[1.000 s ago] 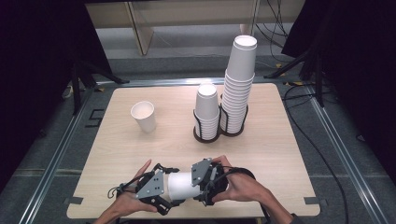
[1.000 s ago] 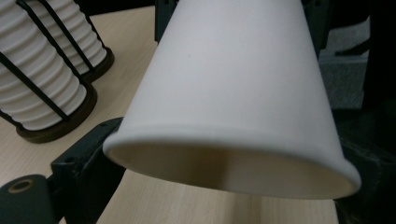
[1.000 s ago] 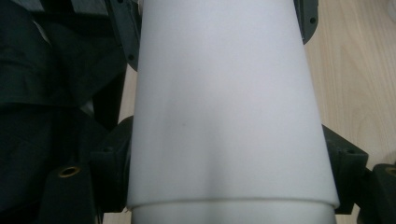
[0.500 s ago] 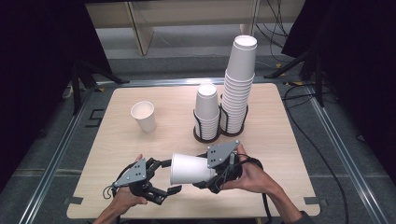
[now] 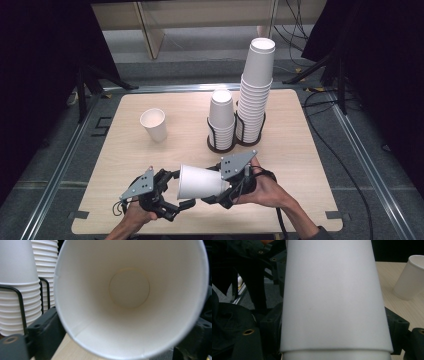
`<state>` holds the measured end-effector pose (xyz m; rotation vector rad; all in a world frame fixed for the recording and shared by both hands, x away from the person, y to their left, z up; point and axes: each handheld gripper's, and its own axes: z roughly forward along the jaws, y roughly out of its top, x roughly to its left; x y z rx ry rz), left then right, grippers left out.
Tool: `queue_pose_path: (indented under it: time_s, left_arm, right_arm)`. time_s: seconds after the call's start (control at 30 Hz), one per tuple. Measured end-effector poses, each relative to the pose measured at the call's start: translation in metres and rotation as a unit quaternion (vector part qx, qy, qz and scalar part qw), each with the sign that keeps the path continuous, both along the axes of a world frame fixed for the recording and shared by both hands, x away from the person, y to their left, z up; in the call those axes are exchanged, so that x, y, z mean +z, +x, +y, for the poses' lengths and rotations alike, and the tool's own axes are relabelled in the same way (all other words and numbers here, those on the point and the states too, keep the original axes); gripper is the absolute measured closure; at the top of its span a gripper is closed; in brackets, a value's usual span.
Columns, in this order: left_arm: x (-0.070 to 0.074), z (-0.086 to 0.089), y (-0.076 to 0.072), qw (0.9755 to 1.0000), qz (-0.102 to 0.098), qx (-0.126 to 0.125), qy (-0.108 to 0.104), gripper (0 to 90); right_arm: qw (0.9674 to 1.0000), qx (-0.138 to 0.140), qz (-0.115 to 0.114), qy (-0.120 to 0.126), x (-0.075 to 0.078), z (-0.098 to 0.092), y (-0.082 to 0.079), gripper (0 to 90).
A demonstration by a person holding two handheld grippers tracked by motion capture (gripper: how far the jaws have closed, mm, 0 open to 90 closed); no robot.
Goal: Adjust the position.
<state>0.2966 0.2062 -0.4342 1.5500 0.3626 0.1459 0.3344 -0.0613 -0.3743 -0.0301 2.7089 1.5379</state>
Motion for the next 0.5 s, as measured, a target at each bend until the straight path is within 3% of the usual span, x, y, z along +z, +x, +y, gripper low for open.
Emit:
queue_pose_path:
  time_s: [0.13, 0.5]
  left_arm:
    - [0.001, -0.002, -0.001, 0.9999, 0.006, 0.001, -0.016, 0.0]
    - [0.001, -0.002, -0.002, 1.0, -0.005, -0.005, -0.003, 4.5]
  right_arm:
    - [0.9999, 0.007, 0.01, -0.004, -0.004, 0.004, -0.002, 24.0]
    - [0.9995, 0.019, 0.024, -0.002, -0.013, 0.008, 0.0, 24.0]
